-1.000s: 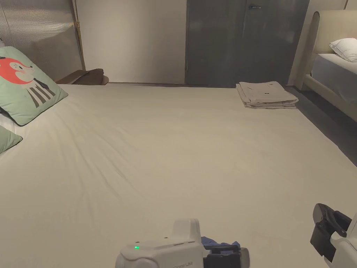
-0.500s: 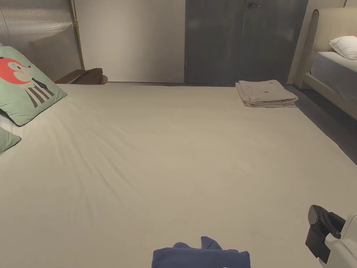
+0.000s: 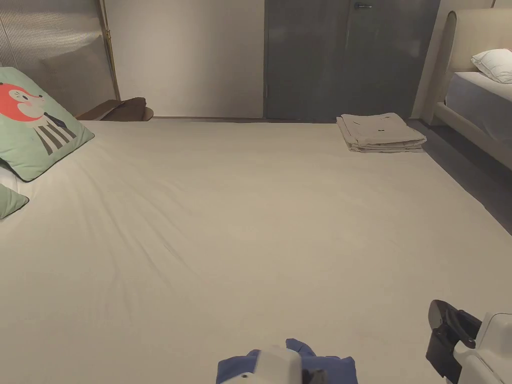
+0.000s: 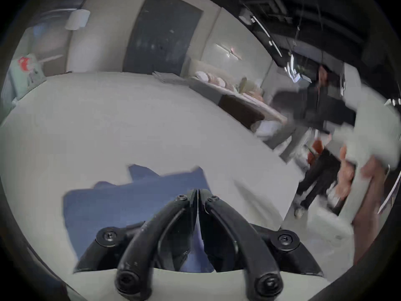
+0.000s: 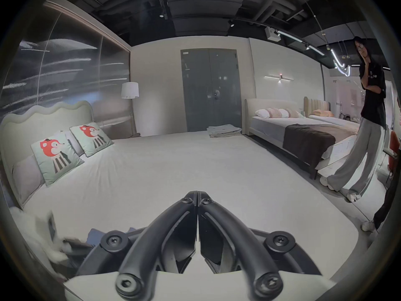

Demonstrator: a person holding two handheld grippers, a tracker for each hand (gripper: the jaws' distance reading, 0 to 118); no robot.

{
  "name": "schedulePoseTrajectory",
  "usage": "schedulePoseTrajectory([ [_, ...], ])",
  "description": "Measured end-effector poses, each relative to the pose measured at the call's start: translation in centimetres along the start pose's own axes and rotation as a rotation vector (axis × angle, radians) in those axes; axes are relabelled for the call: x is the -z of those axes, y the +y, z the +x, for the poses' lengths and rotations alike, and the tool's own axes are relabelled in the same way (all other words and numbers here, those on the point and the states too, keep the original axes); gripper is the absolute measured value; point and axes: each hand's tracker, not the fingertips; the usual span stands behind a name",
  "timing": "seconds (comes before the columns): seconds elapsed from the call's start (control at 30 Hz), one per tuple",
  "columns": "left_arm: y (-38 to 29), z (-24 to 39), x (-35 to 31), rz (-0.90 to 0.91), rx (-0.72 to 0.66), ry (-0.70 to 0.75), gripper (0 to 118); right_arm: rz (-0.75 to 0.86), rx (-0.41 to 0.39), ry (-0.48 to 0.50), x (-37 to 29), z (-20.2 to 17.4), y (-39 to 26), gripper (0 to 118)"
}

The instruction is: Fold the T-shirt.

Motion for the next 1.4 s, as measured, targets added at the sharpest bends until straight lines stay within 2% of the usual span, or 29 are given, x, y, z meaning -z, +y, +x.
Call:
schedulePoseTrajectory([
  [0.13, 1.4, -3.6, -3.9, 0.094, -0.117, 0.069, 2, -0.117, -0.033, 0.112, 1.4, -2.0, -1.9, 0],
  [0.27, 1.1, -6.8, -6.2, 0.125, -0.17, 0.136, 2, -0.296, -0.003, 0.228, 2.8, -4.4, -4.7, 0],
  [0.43, 0.1, -9.6, -8.3, 0.118, -0.27, 0.147, 2, -0.512, -0.079, 0.276, 4.7, -6.7, -8.1, 0],
  [0.53, -0.6, -10.8, -9.2, 0.101, -0.341, 0.125, 2, -0.534, -0.15, 0.248, 5.8, -7.2, -9.2, 0],
  [0.57, -0.8, -11.4, -9.3, 0.098, -0.376, 0.107, 3, -0.535, -0.142, 0.253, 6.1, -7.2, -9.1, 0],
  [0.6, -1.0, -12.2, -9.4, 0.077, -0.415, 0.066, 10, -0.54, -0.133, 0.256, 6.4, -7.1, -8.8, 0],
  [0.63, -1.2, -12.8, -9.4, 0.053, -0.45, 0.026, 32, -0.55, -0.117, 0.26, 6.6, -7.0, -8.5, 0],
  [0.73, -1.8, -15.2, -7.9, -0.055, -0.567, -0.101, 111, -0.562, -0.12, 0.27, 7.2, -6.5, -8.3, 0],
  [0.87, -2.8, -17.7, -5.6, -0.129, -0.726, -0.27, 110, -0.573, -0.122, 0.283, 7.0, -6.4, -7.9, 0],
  [1.0, -3.9, -20.5, -2.3, -0.192, -0.869, -0.37, 109, -0.578, -0.098, 0.286, 7.1, -6.0, -8.1, 0],
  [1.2, -1.8, -15.8, -1.0, -0.227, -0.854, -0.391, 105, -0.581, -0.094, 0.288, 6.9, -6.1, -8.0, 0],
  [1.3, -2.5, -15.9, 0.4, -0.247, -0.81, -0.368, 81, -0.581, -0.093, 0.286, 6.8, -6.1, -7.9, 0],
  [1.33, -2.5, -15.8, 0.6, -0.262, -0.803, -0.311, 81, -0.581, -0.091, 0.285, 7.0, -5.9, -8.1, 0],
  [1.4, -3.0, -15.7, 0.9, -0.27, -0.806, -0.243, 38, -0.578, -0.087, 0.283, 6.9, -5.7, -8.0, 0],
])
